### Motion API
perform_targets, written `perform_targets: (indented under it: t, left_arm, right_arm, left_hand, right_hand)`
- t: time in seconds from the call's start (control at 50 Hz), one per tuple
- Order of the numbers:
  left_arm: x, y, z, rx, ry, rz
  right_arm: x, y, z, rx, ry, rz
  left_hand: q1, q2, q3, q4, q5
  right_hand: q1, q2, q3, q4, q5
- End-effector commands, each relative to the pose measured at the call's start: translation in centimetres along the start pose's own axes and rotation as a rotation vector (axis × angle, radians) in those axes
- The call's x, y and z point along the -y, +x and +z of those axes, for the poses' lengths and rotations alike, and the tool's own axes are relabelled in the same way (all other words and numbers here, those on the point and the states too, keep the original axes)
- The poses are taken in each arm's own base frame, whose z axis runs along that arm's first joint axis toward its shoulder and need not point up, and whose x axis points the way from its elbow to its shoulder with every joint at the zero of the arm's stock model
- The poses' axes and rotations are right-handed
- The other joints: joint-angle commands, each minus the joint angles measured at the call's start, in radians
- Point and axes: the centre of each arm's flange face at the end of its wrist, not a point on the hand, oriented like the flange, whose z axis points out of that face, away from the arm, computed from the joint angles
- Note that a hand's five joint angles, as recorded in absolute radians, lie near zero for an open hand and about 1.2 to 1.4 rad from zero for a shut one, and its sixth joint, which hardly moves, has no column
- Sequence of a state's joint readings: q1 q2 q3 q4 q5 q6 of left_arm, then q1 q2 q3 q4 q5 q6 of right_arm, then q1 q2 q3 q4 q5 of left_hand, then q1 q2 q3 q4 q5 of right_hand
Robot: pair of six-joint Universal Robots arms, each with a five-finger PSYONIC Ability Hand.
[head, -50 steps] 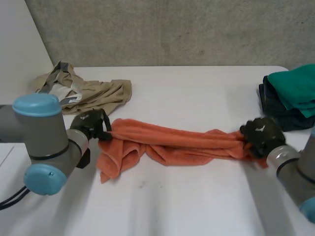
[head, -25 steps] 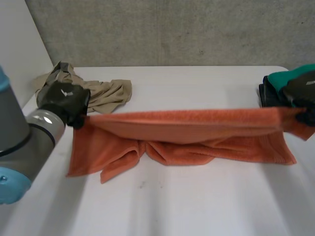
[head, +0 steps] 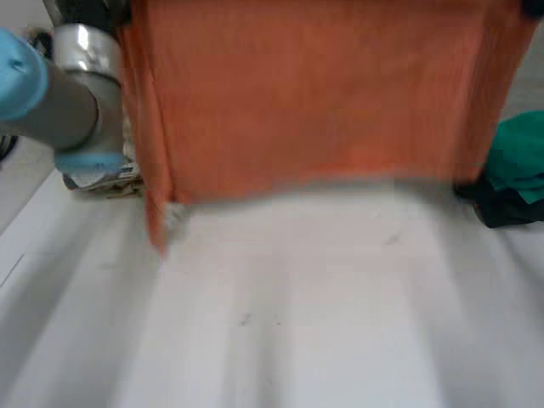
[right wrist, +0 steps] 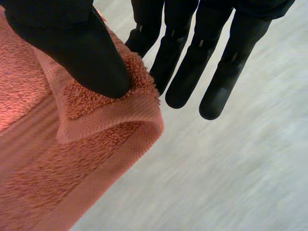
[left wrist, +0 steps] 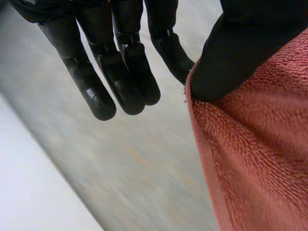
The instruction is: Fold the laundry.
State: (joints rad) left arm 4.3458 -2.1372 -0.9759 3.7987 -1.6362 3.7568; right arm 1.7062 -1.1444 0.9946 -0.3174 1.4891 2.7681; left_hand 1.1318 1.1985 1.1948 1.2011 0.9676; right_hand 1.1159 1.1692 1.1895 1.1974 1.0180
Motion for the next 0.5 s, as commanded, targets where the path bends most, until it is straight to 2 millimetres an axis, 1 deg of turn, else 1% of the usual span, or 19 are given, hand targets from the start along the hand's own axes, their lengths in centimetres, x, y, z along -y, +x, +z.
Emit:
perform_targets:
  t: [0.02,0.06,0.1,0.12,0.14,0.16,0.18,0.2,0.22,0.24,0.26,0.28,0.3,0.36,0.38,0.4,0.42,0.46,0.5]
  left_arm:
    - [3.6,-2.6,0.0,0.045,0.057,-0.013]
    - [3.0,-2.2,-1.1,0.013,0.008,-0.011]
    - [2.4,-2.0,-3.0,-0.033,-0.057,-0.006]
    - [2.1,-1.7,-3.9,-0.053,-0.084,-0.004]
    - [1.8,-1.5,-4.7,-0.072,-0.11,-0.002]
    - [1.0,-1.0,-6.7,-0.116,-0.163,0.001]
    - [0.6,-0.7,-7.7,-0.138,-0.189,0.002]
    - [0.0,-0.2,-9.2,-0.17,-0.225,0.003]
    - [-0.8,0.3,-11.0,-0.207,-0.273,0.007]
    - [-1.2,0.6,-12.1,-0.227,-0.299,0.008]
    - [-1.7,0.8,-13.2,-0.247,-0.328,0.011]
    - [-2.1,1.1,-14.2,-0.27,-0.355,0.014]
    - [-3.0,1.8,-16.7,-0.32,-0.415,0.018]
    - [-3.6,2.7,-19.4,-0.384,-0.472,0.017]
    - [-4.0,3.3,-20.9,-0.417,-0.503,0.014]
    - [-4.4,3.6,-21.6,-0.435,-0.524,0.016]
    - [-4.8,3.8,-22.2,-0.45,-0.543,0.017]
    - [-5.9,4.8,-23.9,-0.496,-0.592,0.02]
    - [-6.5,4.9,-24.3,-0.504,-0.614,0.022]
  right_arm:
    - [3.0,1.3,0.7,-0.075,0.171,0.05]
    - [2.3,0.5,0.2,-0.041,0.136,0.058]
    - [1.5,-0.1,-0.4,-0.009,0.094,0.062]
    - [0.9,-0.4,-0.8,0.009,0.066,0.062]
    - [-0.4,-1.0,-1.6,0.045,0.01,0.068]
    - [-1.1,-1.2,-2.1,0.064,-0.022,0.071]
    - [-1.8,-1.4,-2.6,0.081,-0.055,0.073]
    - [-3.1,-2.2,-3.7,0.125,-0.116,0.082]
    - [-3.7,-2.6,-4.4,0.148,-0.15,0.087]
    - [-4.4,-3.0,-5.0,0.172,-0.183,0.091]
    - [-5.7,-3.8,-6.5,0.218,-0.256,0.106]
    - [-6.3,-4.2,-7.3,0.241,-0.292,0.112]
    - [-7.0,-4.6,-8.2,0.262,-0.332,0.115]
    - [-9.3,-5.8,-10.9,0.324,-0.453,0.113]
    - [-9.8,-6.1,-11.6,0.339,-0.48,0.106]
    - [-10.4,-6.5,-12.3,0.355,-0.505,0.097]
    - [-11.5,-7.0,-13.6,0.385,-0.548,0.07]
    - [-12.2,-7.4,-14.6,0.41,-0.572,0.041]
    - [-12.7,-7.6,-15.5,0.434,-0.593,0.004]
  left_hand:
    - [0.264,0.198,0.201,0.195,0.254]
    - [0.264,0.198,0.201,0.195,0.254]
    - [0.264,0.198,0.201,0.195,0.254]
    - [0.264,0.198,0.201,0.195,0.254]
    - [0.264,0.198,0.201,0.195,0.254]
    - [0.264,0.198,0.201,0.195,0.254]
    - [0.264,0.198,0.201,0.195,0.254]
    - [0.264,0.198,0.201,0.195,0.254]
    - [0.264,0.198,0.201,0.195,0.254]
    - [0.264,0.198,0.201,0.195,0.254]
    - [0.264,0.198,0.201,0.195,0.254]
    - [0.264,0.198,0.201,0.195,0.254]
    - [0.264,0.198,0.201,0.195,0.254]
    - [0.264,0.198,0.201,0.195,0.254]
    - [0.264,0.198,0.201,0.195,0.254]
    - [0.264,0.198,0.201,0.195,0.254]
    - [0.264,0.198,0.201,0.195,0.254]
    - [0.264,0.198,0.201,0.195,0.254]
    - [0.264,0.198,0.201,0.195,0.254]
  right_hand:
    - [0.28,0.227,0.207,0.199,0.204]
    - [0.28,0.227,0.207,0.199,0.204]
    - [0.28,0.227,0.207,0.199,0.204]
    - [0.28,0.227,0.207,0.199,0.204]
    - [0.28,0.227,0.207,0.199,0.204]
    - [0.28,0.227,0.207,0.199,0.204]
    - [0.28,0.227,0.207,0.199,0.204]
    - [0.28,0.227,0.207,0.199,0.204]
    - [0.28,0.227,0.207,0.199,0.204]
    - [0.28,0.227,0.207,0.199,0.204]
    - [0.28,0.227,0.207,0.199,0.204]
    - [0.28,0.227,0.207,0.199,0.204]
    - [0.28,0.227,0.207,0.199,0.204]
    - [0.28,0.227,0.207,0.199,0.204]
    - [0.28,0.227,0.207,0.199,0.204]
    - [0.28,0.227,0.207,0.199,0.204]
    - [0.28,0.227,0.207,0.199,0.204]
    - [0.28,0.227,0.207,0.199,0.204]
    - [0.28,0.227,0.207,0.199,0.204]
